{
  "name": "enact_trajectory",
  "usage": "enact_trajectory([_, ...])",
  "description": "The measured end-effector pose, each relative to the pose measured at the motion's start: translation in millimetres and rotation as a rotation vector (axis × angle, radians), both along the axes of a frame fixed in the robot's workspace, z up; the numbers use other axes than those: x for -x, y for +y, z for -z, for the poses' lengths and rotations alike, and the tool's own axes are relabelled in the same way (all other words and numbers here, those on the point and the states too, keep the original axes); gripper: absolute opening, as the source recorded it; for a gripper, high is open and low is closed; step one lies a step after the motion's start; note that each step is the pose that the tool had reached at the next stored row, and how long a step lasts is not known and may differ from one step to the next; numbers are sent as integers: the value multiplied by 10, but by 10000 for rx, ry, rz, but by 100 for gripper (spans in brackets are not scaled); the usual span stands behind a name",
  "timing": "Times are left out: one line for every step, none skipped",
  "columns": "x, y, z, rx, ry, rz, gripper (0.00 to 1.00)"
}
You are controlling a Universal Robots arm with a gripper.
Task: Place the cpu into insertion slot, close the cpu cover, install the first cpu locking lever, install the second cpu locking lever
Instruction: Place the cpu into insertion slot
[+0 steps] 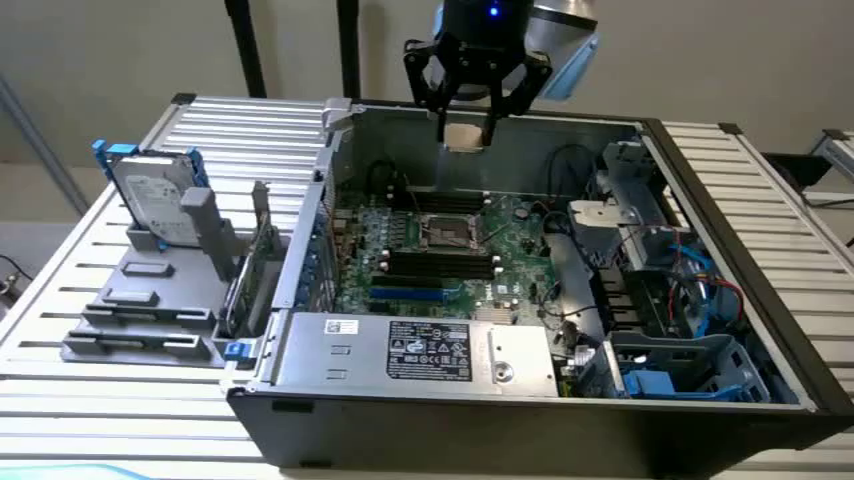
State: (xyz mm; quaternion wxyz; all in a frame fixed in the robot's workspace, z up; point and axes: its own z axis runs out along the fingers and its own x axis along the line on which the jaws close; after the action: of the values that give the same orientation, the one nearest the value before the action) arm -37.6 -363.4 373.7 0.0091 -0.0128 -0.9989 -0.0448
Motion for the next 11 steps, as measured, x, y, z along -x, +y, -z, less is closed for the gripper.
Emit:
enact_trajectory([0,0,0,0,0,0,55])
enact_trajectory([0,0,0,0,0,0,55])
enact_trajectory([0,0,0,0,0,0,55])
enact_trajectory([0,0,0,0,0,0,55])
enact_trajectory([0,0,0,0,0,0,55])
enact_trajectory([0,0,0,0,0,0,55])
enact_trajectory([0,0,0,0,0,0,55])
enact_trajectory([0,0,0,0,0,0,55])
enact_trajectory([0,0,0,0,0,0,55])
enact_trajectory([0,0,0,0,0,0,55])
enact_trajectory([0,0,0,0,0,0,55])
